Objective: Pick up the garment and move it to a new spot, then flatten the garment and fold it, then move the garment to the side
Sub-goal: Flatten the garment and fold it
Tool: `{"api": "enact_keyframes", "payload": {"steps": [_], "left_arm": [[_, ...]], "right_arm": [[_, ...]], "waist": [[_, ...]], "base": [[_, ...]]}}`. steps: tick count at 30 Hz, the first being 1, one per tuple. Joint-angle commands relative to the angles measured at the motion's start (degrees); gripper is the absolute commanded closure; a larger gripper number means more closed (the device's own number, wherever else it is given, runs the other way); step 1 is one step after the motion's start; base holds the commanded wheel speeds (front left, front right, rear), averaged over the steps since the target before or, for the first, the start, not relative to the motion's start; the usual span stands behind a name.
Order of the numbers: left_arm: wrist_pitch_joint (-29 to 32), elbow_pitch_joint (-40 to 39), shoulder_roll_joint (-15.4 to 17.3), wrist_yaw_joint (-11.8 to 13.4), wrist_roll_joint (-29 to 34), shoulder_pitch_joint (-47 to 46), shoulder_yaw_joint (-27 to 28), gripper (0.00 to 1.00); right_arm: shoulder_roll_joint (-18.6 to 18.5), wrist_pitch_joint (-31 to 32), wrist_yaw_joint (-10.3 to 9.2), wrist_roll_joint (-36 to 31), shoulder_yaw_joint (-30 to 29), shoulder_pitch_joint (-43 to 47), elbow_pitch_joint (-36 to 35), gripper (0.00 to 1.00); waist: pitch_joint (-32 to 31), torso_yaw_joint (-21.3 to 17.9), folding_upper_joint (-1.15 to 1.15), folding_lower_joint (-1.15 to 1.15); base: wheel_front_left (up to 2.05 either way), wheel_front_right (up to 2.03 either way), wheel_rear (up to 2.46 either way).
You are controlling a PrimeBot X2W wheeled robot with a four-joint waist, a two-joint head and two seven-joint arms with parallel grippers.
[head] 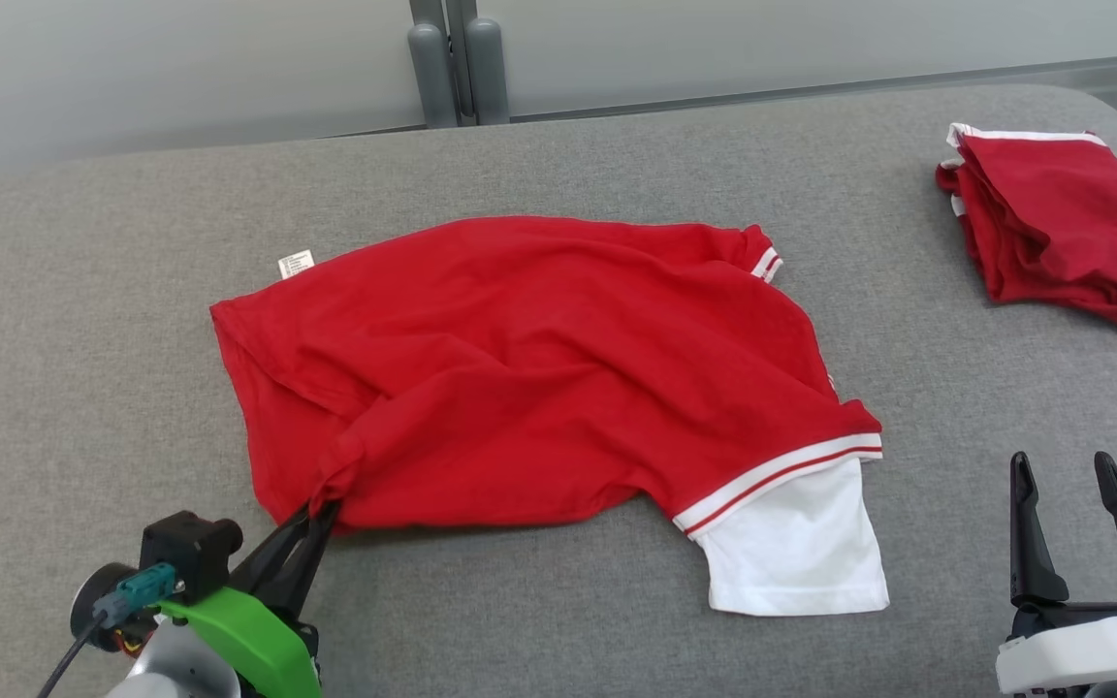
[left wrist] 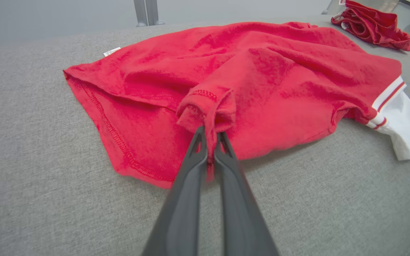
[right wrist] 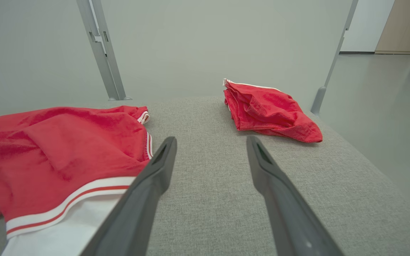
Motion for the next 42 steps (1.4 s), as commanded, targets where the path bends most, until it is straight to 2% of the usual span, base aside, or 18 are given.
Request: {"api": "enact_keyframes", "payload": {"steps": [1, 4, 7, 12, 13, 14, 15, 19, 23, 28, 33, 36, 42], "left_arm": [[0.8, -2.2, 0.9, 1.2, -1.0, 2.1, 0.5, 1.00], [2.8, -6.8, 1.4, 3.3, -4.0, 6.5, 1.3, 0.85], [3.5, -10.2, 0.9, 5.5, -7.0, 11.3, 2.1, 0.64], [5.0, -10.7, -1.1, 6.7, -11.8, 18.2, 1.2, 0.56], [5.1, -10.4, -1.7, 7.1, -12.8, 19.1, 1.4, 0.47], [5.0, -9.9, -2.0, 7.3, -13.6, 19.7, 1.6, 0.28], [4.6, -8.9, -2.0, 7.9, -13.9, 20.2, 2.1, 0.00], [4.4, -5.8, -3.0, 10.6, -15.5, 21.7, 3.9, 0.00], [2.5, -6.4, -1.6, 11.2, -15.3, 21.3, 5.8, 0.00], [-0.3, -9.4, -0.7, 10.1, -14.3, 18.6, 7.6, 0.00], [4.6, -10.4, -0.4, 8.5, -14.7, 16.0, 4.8, 0.00], [7.3, -9.3, 0.5, 9.4, -14.5, 16.2, 3.9, 0.00], [7.4, -9.1, -0.4, 7.9, -16.0, 16.9, 3.3, 0.01]], "right_arm": [[0.1, -0.2, -0.06, 0.4, -0.2, 0.4, 0.1, 0.00], [0.3, -0.2, -0.06, 0.4, -0.3, 0.4, 0.1, 0.00], [0.5, -0.2, -0.06, 0.6, -0.3, 0.4, 0.3, 0.00], [0.2, -0.2, -0.06, 0.5, -0.5, 0.4, 0.9, 0.00], [0.1, -0.2, -0.06, 0.5, -0.6, 0.4, 0.9, 0.00], [0.1, -0.2, -0.06, 0.5, -0.7, 0.3, 1.0, 0.00], [0.0, -0.2, -0.06, 0.4, -0.5, 0.3, 1.1, 0.00], [-0.3, -0.2, -0.06, 0.3, -0.1, 0.4, 1.4, 0.00], [-0.7, -0.2, -0.06, 0.5, 0.0, 0.7, 1.5, 0.00], [-1.1, -0.2, -0.06, 0.4, 0.1, 1.1, 1.6, 0.00], [-1.5, -0.2, -0.06, 0.2, 1.2, 0.4, 1.8, 0.00], [-1.5, -0.2, -0.06, 0.4, 1.4, 0.4, 1.6, 0.00], [-1.1, -0.2, -0.06, 0.6, 0.8, 1.5, 1.6, 0.00]], "waist": [[-0.3, 0.4, 0.00, 0.00], [-0.2, 0.6, 0.00, 0.00], [0.2, 1.0, 0.00, 0.00], [0.6, 1.5, 0.00, 0.00], [0.7, 1.6, 0.00, 0.00], [0.7, 1.8, 0.00, 0.00], [0.6, 1.9, 0.00, 0.00], [0.1, 2.1, 0.00, 0.00], [-0.7, 2.1, 0.00, 0.00], [-1.3, 2.2, 0.00, 0.00], [-2.2, 1.0, 0.00, 0.00], [-2.6, -0.2, 0.00, 0.00], [-2.1, -1.4, 0.00, 0.00]], "base": [[0.00, 0.00, 0.00], [0.00, 0.00, 0.00], [0.00, 0.00, 0.00], [0.00, 0.00, 0.00], [0.00, 0.00, 0.00], [0.00, 0.00, 0.00], [0.00, 0.00, 0.00], [0.00, 0.00, 0.00], [0.00, 0.00, 0.00], [0.00, 0.00, 0.00], [0.00, 0.00, 0.00], [0.00, 0.00, 0.00], [0.00, 0.00, 0.00]]}}
